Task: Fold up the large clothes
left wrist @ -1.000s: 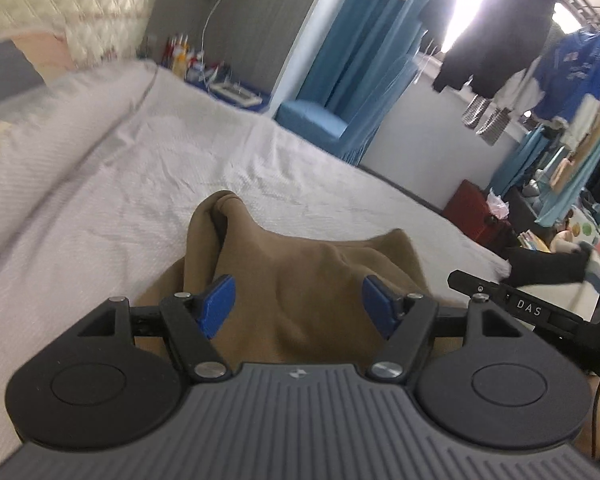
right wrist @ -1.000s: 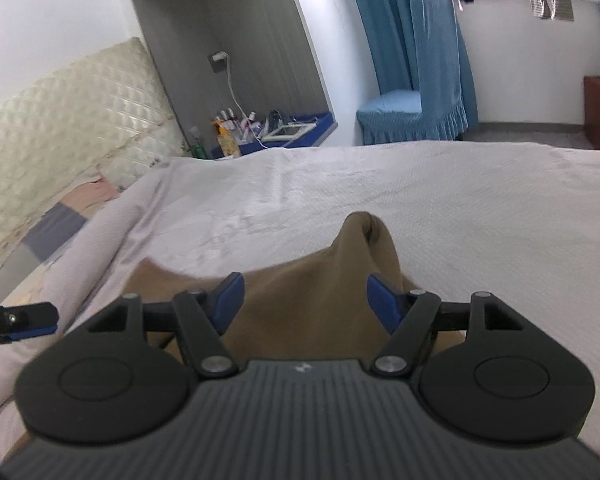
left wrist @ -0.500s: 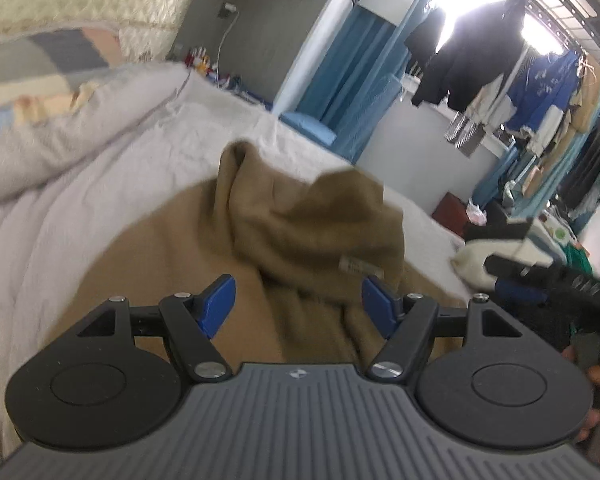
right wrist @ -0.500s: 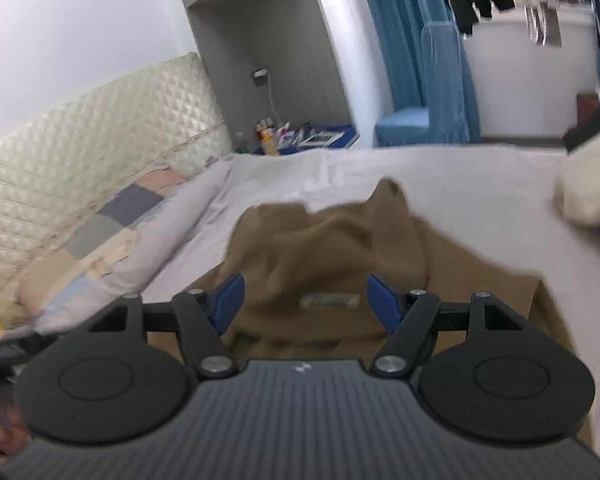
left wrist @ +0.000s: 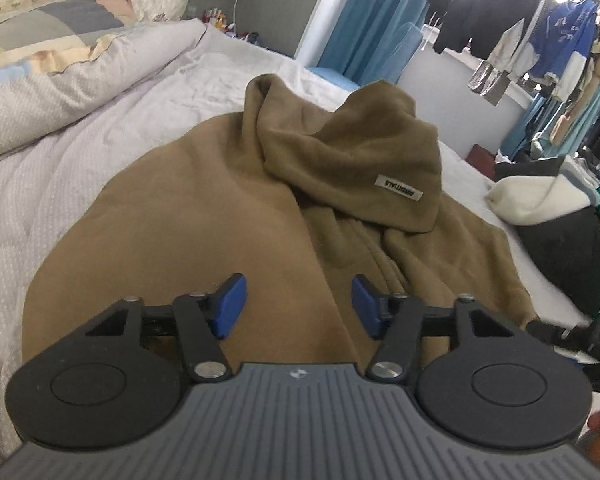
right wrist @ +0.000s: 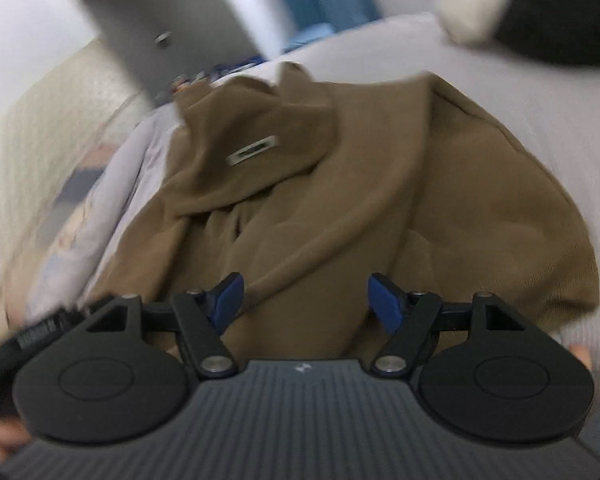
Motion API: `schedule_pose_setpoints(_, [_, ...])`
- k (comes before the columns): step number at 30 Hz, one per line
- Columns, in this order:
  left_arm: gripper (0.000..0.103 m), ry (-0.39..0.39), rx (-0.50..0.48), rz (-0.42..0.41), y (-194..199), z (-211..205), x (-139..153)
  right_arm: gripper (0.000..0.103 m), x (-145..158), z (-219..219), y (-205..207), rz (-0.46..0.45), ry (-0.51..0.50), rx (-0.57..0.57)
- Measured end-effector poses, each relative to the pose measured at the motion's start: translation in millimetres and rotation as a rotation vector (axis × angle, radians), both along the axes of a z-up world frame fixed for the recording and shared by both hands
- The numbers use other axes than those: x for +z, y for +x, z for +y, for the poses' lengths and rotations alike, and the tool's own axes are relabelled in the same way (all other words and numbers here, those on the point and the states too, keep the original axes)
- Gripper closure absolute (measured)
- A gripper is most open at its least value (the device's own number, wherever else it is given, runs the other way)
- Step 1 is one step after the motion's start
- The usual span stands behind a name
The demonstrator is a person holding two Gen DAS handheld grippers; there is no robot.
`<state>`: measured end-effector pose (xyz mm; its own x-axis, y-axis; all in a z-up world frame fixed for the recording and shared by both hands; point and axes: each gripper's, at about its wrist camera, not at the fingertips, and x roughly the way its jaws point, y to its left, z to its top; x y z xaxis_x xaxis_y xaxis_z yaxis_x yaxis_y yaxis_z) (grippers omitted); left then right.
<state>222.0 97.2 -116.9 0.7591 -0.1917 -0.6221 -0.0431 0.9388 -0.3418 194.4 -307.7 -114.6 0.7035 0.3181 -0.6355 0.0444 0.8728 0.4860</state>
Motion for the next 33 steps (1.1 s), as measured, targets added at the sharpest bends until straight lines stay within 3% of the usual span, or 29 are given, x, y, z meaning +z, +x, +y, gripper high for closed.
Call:
schedule_pose_setpoints(1, [0.053, 0.001, 0.004, 0.007, 2.4, 0.5, -2.4, 0.020, -0.8, -0.4, 1.8, 0.000, 0.001, -0.031])
schedule_pose_setpoints(3, [0.066, 0.000, 0.011, 0.023, 7.7, 4.5, -7.2, 0.020, -3.7, 0.4, 7.5, 0.010, -0.002, -0.069])
schedule_pose_setpoints(4, [0.076, -0.009, 0.016, 0.033, 10.3, 7.0, -10.1, 0.021, -7.6, 0.6, 9.9, 0.018, 0.021, -0.059])
schedule_pose_setpoints(6, [0.086, -0.033, 0.031, 0.048, 13.8, 12.3, -14.7, 0.022, -18.8, 5.9, 18.2, 0.053, 0.091, -0.014])
schedule_pose_setpoints(10, [0.088, -0.070, 0.042, 0.046, 15.5, 18.8, -15.9, 0.021, -30.2, 22.2, 31.4, 0.091, 0.083, 0.018])
schedule_pose_setpoints(12, [0.088, -0.071, 0.043, 0.041, 14.8, 17.6, -15.1, 0.029, -32.3, 34.7, 31.4, 0.100, 0.039, 0.044])
schedule_pose_setpoints(16, [0.088, -0.083, 0.046, 0.036, 14.1, 19.0, -14.5, 0.076, -26.8, 34.4, 31.0, 0.093, -0.013, 0.058])
schedule_pose_setpoints(17, [0.088, -0.091, 0.047, 0.033, 12.6, 19.4, -14.5, 0.083, -21.7, 30.1, 29.7, 0.085, -0.007, 0.060])
schedule_pose_setpoints(22, [0.088, -0.105, 0.052, 0.016, 8.5, 21.6, -13.2, 0.087, 29.3, 2.1, 36.7, -0.038, 0.047, 0.094])
schedule_pose_setpoints(27, [0.088, -0.115, 0.047, 0.005, 8.5, 20.5, -12.9, 0.087, 105.7, -43.7, 65.5, -0.240, -0.056, 0.033])
schedule_pose_setpoints(30, [0.088, -0.127, 0.038, -0.007, 8.3, 19.2, -12.5, 0.087, 136.6, -81.8, 98.8, -0.288, -0.149, -0.041])
schedule_pose_setpoints(33, [0.087, -0.136, 0.036, -0.010, 8.8, 19.2, -12.2, 0.088, 148.3, -118.8, 141.4, -0.300, -0.280, -0.115])
